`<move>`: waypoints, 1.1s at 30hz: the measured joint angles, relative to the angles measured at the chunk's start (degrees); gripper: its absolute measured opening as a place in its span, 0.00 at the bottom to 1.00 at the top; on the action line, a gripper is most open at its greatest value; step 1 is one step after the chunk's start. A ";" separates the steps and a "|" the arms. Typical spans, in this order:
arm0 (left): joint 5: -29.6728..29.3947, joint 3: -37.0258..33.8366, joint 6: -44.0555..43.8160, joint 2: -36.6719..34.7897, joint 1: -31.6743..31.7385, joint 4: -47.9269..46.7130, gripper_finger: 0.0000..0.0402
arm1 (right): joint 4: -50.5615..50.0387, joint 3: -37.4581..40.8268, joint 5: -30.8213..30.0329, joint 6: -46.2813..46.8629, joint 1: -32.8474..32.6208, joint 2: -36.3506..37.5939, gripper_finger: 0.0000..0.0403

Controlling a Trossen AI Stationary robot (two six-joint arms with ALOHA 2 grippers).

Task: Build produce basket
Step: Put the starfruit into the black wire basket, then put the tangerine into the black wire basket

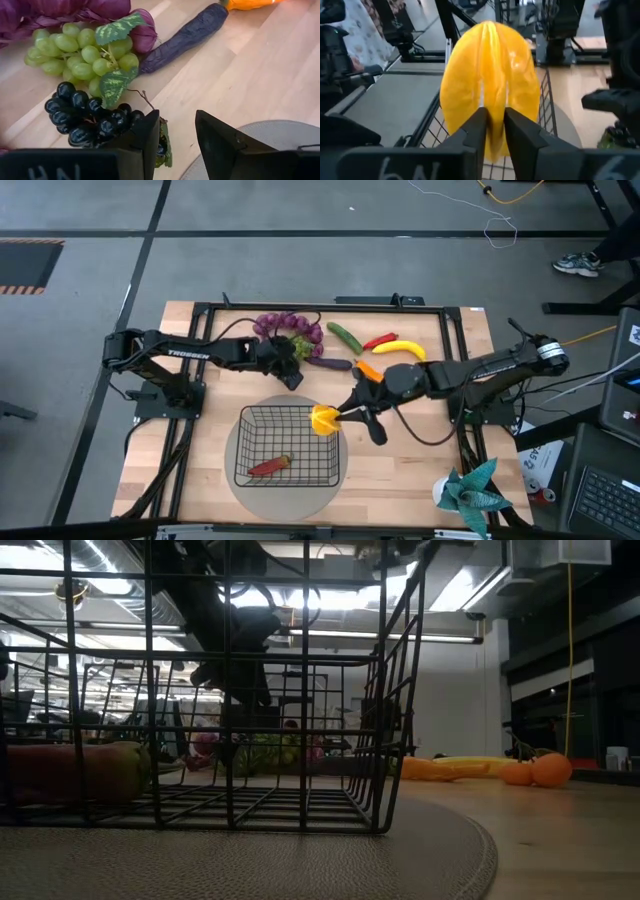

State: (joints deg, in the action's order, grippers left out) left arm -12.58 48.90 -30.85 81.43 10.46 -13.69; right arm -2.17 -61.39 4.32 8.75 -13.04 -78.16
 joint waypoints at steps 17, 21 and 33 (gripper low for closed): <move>-0.48 0.02 1.40 0.00 -0.11 -0.55 0.30 | 1.61 0.02 1.36 7.05 3.18 3.49 0.44; -0.47 0.02 1.42 0.00 -0.11 -0.66 0.30 | -8.63 0.00 1.23 7.28 5.59 10.16 0.44; -0.44 0.02 1.36 0.00 -0.11 -0.70 0.30 | -42.39 -0.02 -17.56 16.74 7.25 22.18 0.44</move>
State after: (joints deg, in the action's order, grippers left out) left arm -13.02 48.93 -29.50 81.43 10.35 -14.40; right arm -44.55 -61.41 -13.24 25.49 -5.78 -55.99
